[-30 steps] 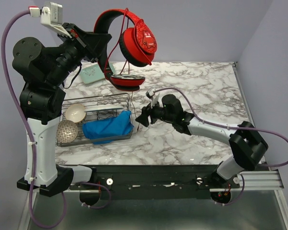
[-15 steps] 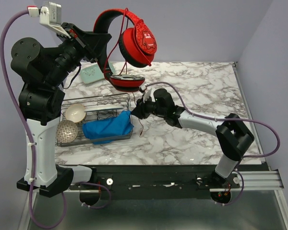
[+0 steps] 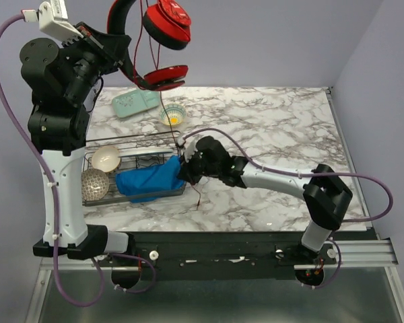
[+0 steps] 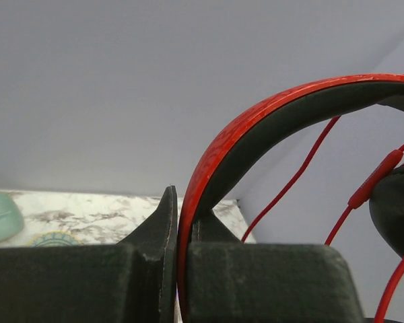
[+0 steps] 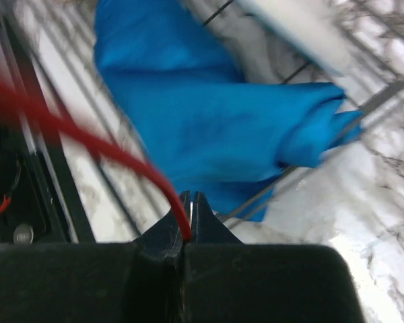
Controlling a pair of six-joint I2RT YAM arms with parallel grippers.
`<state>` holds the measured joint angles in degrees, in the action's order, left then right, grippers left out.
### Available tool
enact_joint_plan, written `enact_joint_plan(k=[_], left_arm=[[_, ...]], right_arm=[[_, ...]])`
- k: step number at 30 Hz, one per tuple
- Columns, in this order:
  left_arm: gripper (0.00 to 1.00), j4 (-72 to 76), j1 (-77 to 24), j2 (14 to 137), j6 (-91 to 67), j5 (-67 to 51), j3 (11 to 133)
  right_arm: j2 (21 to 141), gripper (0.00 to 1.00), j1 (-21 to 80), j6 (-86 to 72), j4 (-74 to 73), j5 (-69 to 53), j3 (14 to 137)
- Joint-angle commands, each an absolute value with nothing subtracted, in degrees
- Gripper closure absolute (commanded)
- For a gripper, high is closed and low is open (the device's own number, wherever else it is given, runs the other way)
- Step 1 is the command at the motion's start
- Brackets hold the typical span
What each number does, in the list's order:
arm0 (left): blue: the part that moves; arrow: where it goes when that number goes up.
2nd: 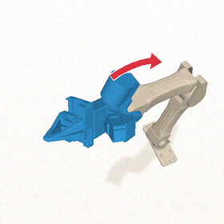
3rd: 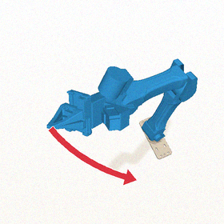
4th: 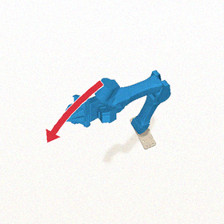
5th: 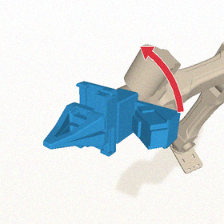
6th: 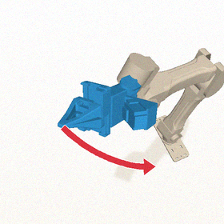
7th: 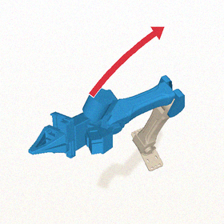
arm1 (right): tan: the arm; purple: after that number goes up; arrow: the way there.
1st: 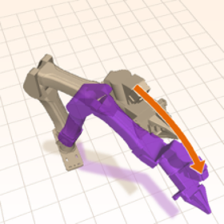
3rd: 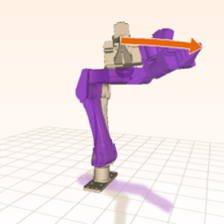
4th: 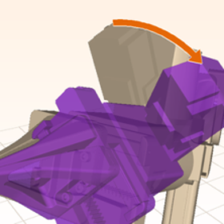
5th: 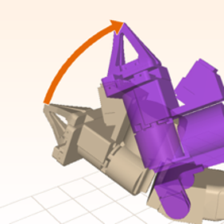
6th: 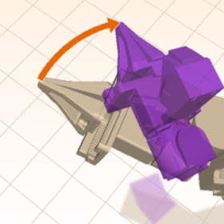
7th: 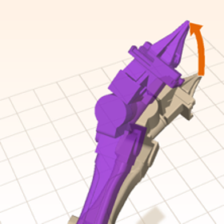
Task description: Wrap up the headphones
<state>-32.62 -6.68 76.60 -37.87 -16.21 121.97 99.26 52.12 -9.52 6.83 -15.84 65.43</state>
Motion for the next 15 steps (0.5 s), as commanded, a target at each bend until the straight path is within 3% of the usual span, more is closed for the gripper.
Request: enact_joint_plan(k=[1,10,15], left_arm=[[1.0,-29.36,-2.9,81.64,-40.27,-3.46,123.74],[1.0,-19.7,-2.9,87.8,-18.13,21.85,120.34],[1.0,-10.21,-2.9,88.68,-6.7,26.8,114.62]], right_arm=[[95.8,0.99,63.09,-0.53,-11.49,-6.27,74.17],[94.14,0.99,78.83,7.03,-29.35,2.97,87.53],[91.06,0.99,81.82,6.24,-34.7,2.29,91.23]])
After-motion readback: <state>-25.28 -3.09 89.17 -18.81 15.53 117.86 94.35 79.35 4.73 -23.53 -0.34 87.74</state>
